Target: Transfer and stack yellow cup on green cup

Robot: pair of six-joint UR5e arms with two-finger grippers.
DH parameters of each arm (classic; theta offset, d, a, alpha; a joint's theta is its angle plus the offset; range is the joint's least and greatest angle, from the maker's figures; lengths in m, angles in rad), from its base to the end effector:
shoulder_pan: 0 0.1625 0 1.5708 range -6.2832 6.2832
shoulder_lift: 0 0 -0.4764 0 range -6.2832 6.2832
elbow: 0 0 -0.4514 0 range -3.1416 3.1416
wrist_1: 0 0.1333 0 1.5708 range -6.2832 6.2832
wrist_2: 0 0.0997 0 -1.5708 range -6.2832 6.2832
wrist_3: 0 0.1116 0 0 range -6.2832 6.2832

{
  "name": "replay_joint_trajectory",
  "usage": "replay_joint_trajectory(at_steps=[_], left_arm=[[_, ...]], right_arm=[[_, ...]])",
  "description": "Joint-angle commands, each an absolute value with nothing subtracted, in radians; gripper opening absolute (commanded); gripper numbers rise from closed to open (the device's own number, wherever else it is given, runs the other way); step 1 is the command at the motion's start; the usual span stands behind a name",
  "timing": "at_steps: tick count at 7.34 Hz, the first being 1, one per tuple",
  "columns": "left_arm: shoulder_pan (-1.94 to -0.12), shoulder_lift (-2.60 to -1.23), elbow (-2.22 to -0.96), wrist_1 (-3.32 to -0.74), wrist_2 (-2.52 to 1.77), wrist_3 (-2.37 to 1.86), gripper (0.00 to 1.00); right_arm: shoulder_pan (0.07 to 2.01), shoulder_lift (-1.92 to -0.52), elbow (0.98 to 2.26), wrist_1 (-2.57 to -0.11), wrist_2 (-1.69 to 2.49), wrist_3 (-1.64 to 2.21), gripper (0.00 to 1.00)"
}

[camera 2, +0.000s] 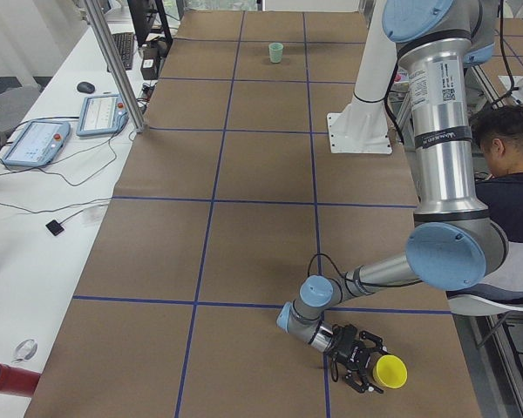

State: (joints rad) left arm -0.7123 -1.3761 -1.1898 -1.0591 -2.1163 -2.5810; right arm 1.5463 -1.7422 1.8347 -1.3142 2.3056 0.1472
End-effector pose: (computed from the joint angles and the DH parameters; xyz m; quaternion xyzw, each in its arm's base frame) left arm 0.1387 -0.2194 1.0083 -0.1541 -0.5269 -0.7160 0.4312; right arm 0.0465 -0.4915 0.6339 0.1311 -0.3663 -0.0059 0.9212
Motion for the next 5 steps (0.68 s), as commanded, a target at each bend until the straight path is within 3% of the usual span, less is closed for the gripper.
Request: replay_joint_trajectory(at_steps=[1, 2, 3, 4, 5], left_arm=[[-0.709, -1.376, -1.177, -1.074, -2.121, -2.582, 1.0], [-0.706, -1.374, -1.169, -1.08, -2.121, -2.583, 0.98], [-0.701, -1.376, -1.169, -1.086, -2.121, -2.585, 0.77], [-0.698, -1.376, -1.169, -1.101, -2.117, -2.585, 0.36], [-0.696, -1.376, -1.169, -1.138, -2.102, -2.576, 0.28]], right_arm=[[1.546, -1.741, 1.835, -1.315, 2.306, 0.147, 0.99], [1.546, -1.743, 1.835, -1.315, 2.306, 0.147, 0.99], [1.546, -1.743, 1.835, -1.315, 2.306, 0.147, 0.99], [1.546, -1.743, 1.835, -1.313, 2.306, 0.147, 0.99], [1.546, -1.741, 1.835, -1.315, 2.304, 0.147, 0.99]])
